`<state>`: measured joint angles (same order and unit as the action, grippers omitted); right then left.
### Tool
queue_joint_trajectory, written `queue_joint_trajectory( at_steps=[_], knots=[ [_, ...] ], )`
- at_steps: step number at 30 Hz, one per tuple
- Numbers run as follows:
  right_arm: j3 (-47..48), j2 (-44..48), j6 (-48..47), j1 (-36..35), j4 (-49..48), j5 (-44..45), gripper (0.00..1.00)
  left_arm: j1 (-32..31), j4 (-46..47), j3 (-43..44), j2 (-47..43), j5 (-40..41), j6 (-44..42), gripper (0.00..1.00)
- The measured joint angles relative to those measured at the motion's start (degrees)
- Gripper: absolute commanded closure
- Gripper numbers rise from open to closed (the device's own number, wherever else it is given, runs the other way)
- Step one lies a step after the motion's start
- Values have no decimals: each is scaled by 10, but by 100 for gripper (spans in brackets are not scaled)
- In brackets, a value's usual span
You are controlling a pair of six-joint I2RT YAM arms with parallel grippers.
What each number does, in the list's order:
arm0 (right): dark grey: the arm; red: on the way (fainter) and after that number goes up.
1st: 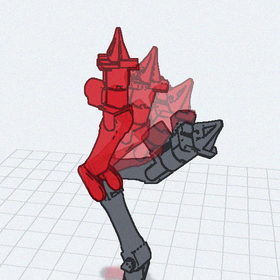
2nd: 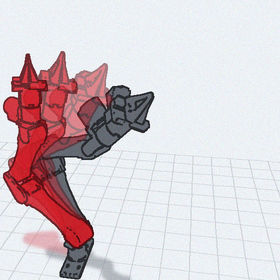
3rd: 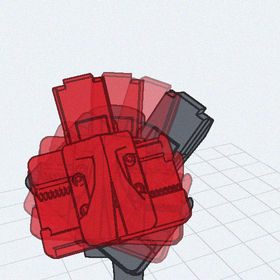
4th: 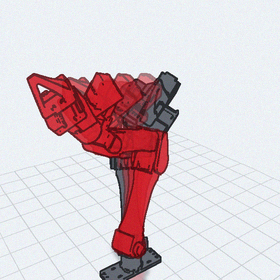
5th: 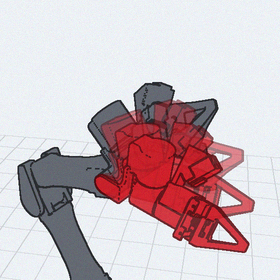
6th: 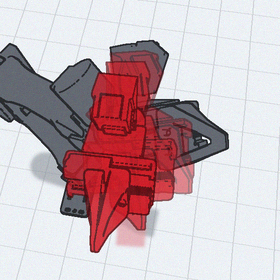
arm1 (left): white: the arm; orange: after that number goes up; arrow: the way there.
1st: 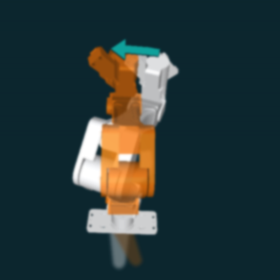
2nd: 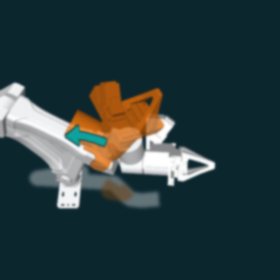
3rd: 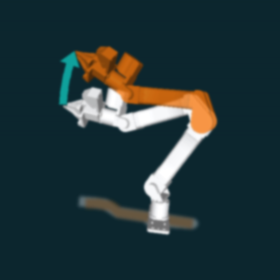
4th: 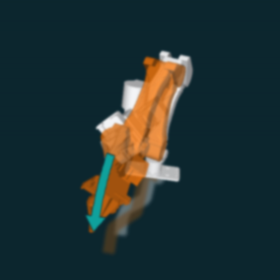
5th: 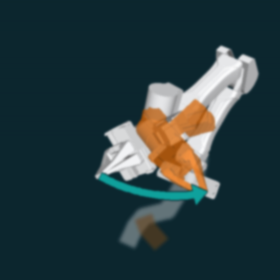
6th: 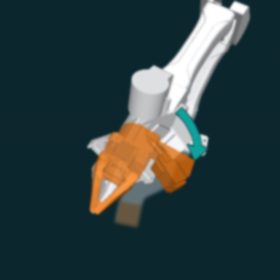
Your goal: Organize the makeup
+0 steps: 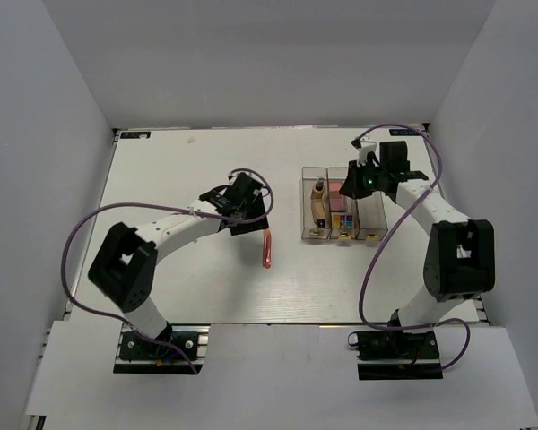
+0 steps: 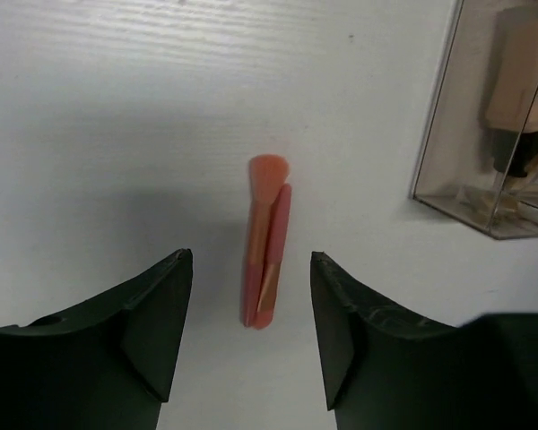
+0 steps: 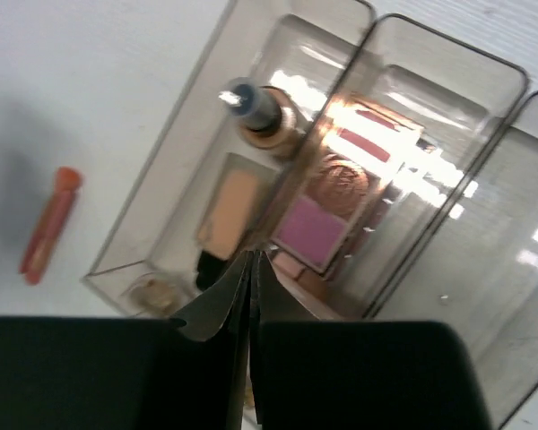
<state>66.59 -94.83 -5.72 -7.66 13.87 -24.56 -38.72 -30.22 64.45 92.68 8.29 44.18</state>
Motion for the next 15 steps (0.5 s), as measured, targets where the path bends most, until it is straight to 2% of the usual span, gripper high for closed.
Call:
queue_joint_trajectory(
  at_steps=[1,3,9,15],
  knots=[
    [-13,16,2,2,-3,-23,96,0,0,14,19,-3,-9,43],
    [-33,44,4,4,-12,-56,94,0,3,38,55,-9,-22,47],
    [-64,109,7,5,-38,-114,92,0,-15,104,138,-15,-52,53],
    [-84,129,7,8,-47,-130,92,0,-36,129,169,-17,-69,56]
  ],
)
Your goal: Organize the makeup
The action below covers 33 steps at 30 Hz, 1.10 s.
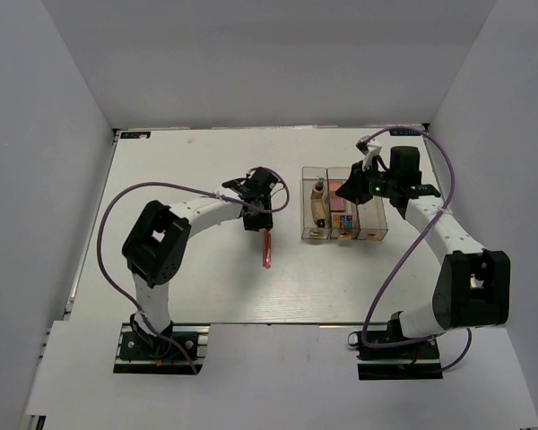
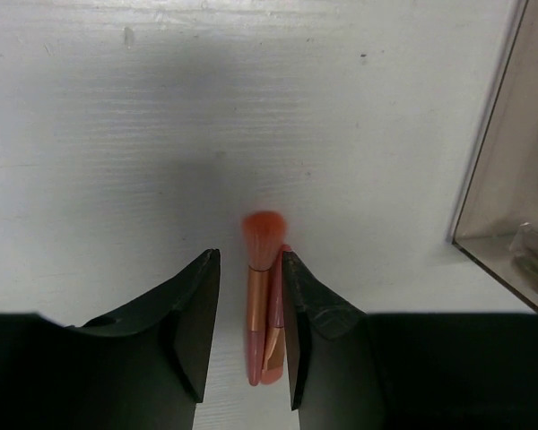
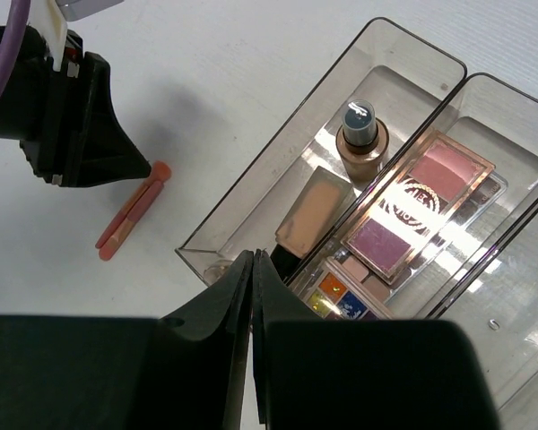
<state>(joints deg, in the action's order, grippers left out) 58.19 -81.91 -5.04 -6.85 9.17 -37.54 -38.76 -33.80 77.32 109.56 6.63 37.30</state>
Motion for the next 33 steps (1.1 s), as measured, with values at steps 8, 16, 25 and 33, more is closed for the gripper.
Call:
queue_joint_trajectory(
  at_steps=[8,16,25,33],
  knots=[
    [-6,0,2,4,-5,-6,92,0,-20,1,2,-11,-13,57],
    [-7,0,4,5,-7,-9,92,-3,-20,0,10,-31,-19,57],
    [-11,1,6,8,-9,-13,92,-5,-26,21,44,-37,-24,63],
    [-25,10,7,9,-15,-15,92,-3,-35,27,46,-38,-27,60]
  ],
)
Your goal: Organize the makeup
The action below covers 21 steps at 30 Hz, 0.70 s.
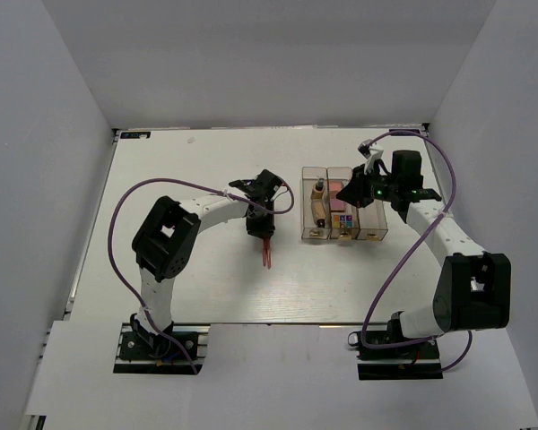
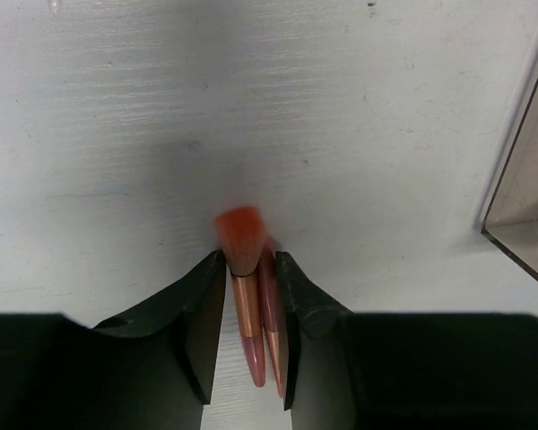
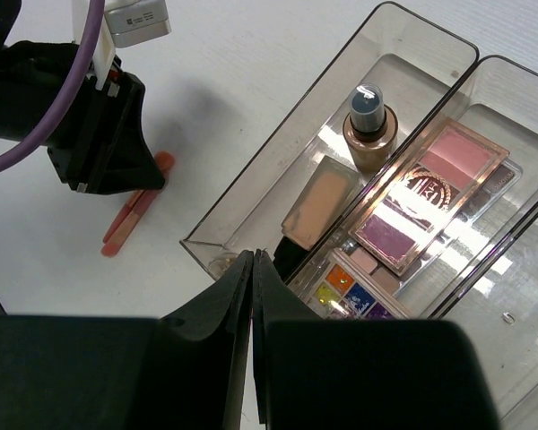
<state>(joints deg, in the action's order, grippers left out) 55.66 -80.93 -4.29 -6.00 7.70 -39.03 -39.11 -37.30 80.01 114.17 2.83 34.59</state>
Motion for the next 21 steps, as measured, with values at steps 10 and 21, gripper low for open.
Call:
queue_joint_trajectory(
  at_steps=[10,21],
  knots=[
    [-3,3,4,0,-2,-2,92,2,5,-34,-28,-4,0,38],
    [-4,9,7,0,-3,-2,92,4,13,-67,-53,-6,7,46]
  ],
)
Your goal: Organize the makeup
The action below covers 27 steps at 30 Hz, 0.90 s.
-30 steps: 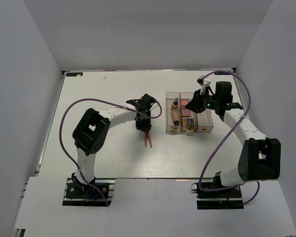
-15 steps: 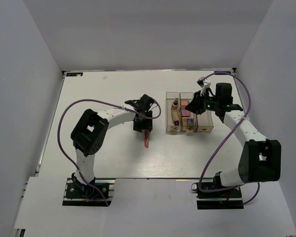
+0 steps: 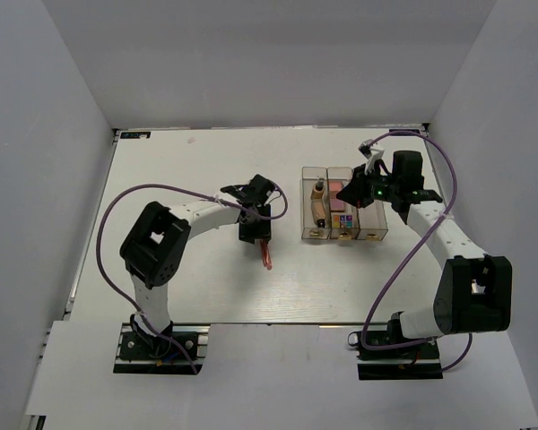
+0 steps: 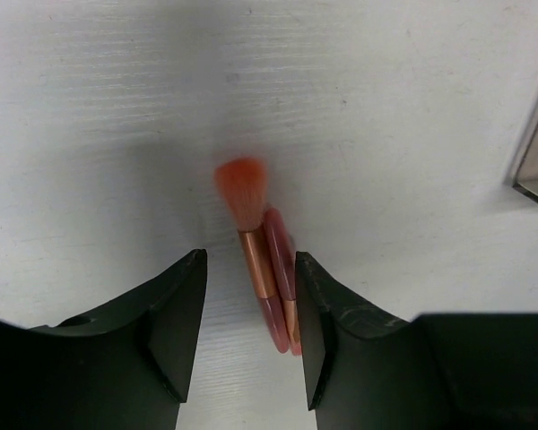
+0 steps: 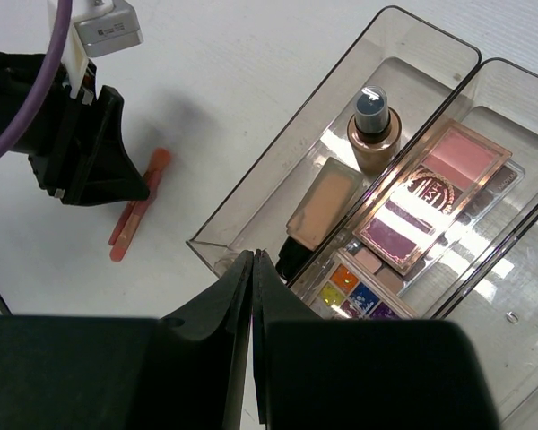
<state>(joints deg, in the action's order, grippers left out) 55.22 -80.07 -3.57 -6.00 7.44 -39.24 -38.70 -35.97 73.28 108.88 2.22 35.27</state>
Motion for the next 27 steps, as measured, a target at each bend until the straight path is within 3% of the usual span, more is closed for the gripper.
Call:
queue_joint_trajectory(
  at_steps=[9,16,27],
  knots=[
    [-7,7,0,0,-1,-2,92,0,21,-24,-50,-24,10,42],
    [-7,10,0,0,-2,-4,92,0,26,-43,-63,-29,19,54],
    [-7,10,1,0,-2,-4,91,0,21,-49,-60,-23,21,59]
  ],
)
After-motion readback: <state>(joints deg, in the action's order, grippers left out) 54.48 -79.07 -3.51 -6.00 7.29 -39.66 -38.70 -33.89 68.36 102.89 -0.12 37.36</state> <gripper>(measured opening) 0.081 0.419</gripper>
